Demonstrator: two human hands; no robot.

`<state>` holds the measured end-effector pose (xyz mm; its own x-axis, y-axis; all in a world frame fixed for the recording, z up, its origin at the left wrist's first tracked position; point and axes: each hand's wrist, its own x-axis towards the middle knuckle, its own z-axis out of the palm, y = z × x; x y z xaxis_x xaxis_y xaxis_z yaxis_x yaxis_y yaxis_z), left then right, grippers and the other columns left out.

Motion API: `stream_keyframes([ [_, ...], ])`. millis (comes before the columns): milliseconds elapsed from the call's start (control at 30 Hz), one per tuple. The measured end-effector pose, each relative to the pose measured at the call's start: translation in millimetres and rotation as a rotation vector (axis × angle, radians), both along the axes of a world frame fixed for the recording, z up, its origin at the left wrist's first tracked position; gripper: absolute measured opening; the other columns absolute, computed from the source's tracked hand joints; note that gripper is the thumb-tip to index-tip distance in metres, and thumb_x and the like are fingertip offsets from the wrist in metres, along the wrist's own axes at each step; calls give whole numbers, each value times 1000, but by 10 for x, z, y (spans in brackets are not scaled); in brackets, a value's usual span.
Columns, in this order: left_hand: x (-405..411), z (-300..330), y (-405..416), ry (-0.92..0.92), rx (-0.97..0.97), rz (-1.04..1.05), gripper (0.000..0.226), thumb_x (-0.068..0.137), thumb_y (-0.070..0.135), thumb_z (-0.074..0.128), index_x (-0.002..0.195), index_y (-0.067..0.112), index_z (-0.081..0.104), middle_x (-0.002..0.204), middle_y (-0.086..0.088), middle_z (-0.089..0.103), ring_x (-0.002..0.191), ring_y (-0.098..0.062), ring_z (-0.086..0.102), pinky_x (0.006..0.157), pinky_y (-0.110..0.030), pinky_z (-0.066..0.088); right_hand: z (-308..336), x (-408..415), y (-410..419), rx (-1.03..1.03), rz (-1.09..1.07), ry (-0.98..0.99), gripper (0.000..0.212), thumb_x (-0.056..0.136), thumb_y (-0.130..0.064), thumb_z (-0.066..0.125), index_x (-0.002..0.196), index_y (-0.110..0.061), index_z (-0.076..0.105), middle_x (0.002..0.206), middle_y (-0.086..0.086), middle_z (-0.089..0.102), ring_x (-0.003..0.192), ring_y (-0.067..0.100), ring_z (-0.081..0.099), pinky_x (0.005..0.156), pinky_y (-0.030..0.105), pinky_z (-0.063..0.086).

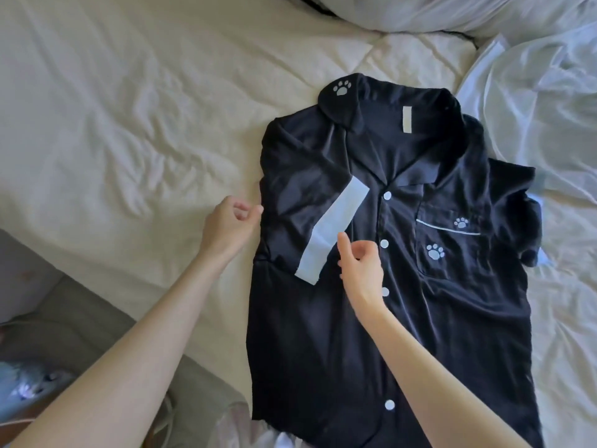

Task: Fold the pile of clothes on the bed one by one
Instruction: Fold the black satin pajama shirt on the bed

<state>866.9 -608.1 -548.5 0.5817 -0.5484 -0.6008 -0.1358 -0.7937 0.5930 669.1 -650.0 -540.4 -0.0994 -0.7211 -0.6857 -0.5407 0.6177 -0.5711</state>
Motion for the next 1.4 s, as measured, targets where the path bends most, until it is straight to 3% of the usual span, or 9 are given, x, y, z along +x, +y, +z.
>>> stream_keyframes([
  [100,-227,-132,112,8,49,-76,29,85,46,62,98,21,55,84,13,56,85,-14,57,75,-29,45,-71,180,-157,255,-173,-74,49,84,-47,63,107,-5,54,100,6,62,88,21,63,81,37,54],
  [167,-297,-179,131,-42,65,-92,24,86,40,63,94,20,53,78,14,54,81,-15,56,69,-27,41,-98,232,-124,328,-192,-124,33,85,-33,67,99,-4,59,103,13,65,94,24,64,81,36,53],
  [300,-325,-205,265,17,10,-9,17,90,30,60,95,16,51,78,11,52,74,-10,52,61,-20,37,-116,172,40,328,-252,-210,13,91,-11,59,78,-11,56,91,10,66,83,22,63,79,33,53],
  [467,-474,-107,573,23,2,-18,35,88,38,61,114,17,48,90,7,57,79,-9,54,63,-20,39,-124,-141,257,276,-143,-160,7,93,-20,55,94,-15,61,88,2,64,79,15,61,78,31,55],
  [567,-657,28,629,-209,-13,-90,43,92,29,57,129,13,41,113,-5,54,97,-21,55,72,-30,43,-89,-470,276,195,-145,-114,11,95,-19,51,101,-16,60,92,2,65,81,14,63,78,31,54],
  [700,-993,191,422,-578,-103,-376,42,90,13,56,130,5,48,129,-18,49,118,-35,47,91,-46,43,-16,-1095,48,-23,-167,6,14,95,-18,51,98,-13,64,81,-2,66,72,12,63,79,33,52],
  [1000,-2300,-77,-282,-459,-113,-1137,58,100,38,31,151,25,6,159,-2,-6,146,-25,-10,117,-47,0,-48,-2686,-992,-342,-321,408,28,94,-28,48,106,-5,59,92,5,60,89,22,57,78,31,41],
  [1200,-2726,-359,-625,-405,41,-1188,61,100,43,29,150,30,-3,159,2,-12,145,-22,-13,116,-45,-3,-165,-3039,-1665,347,-651,-251,39,92,-48,52,109,-14,48,83,3,60,73,16,60,74,32,49],
  [1400,-2750,-417,-727,-440,163,-1156,57,98,46,31,150,36,9,159,10,-4,146,-16,-4,117,-40,4,-134,-3113,-2042,338,-986,-539,14,92,-16,55,80,-11,53,76,-4,54,76,9,61,63,20,48],
])
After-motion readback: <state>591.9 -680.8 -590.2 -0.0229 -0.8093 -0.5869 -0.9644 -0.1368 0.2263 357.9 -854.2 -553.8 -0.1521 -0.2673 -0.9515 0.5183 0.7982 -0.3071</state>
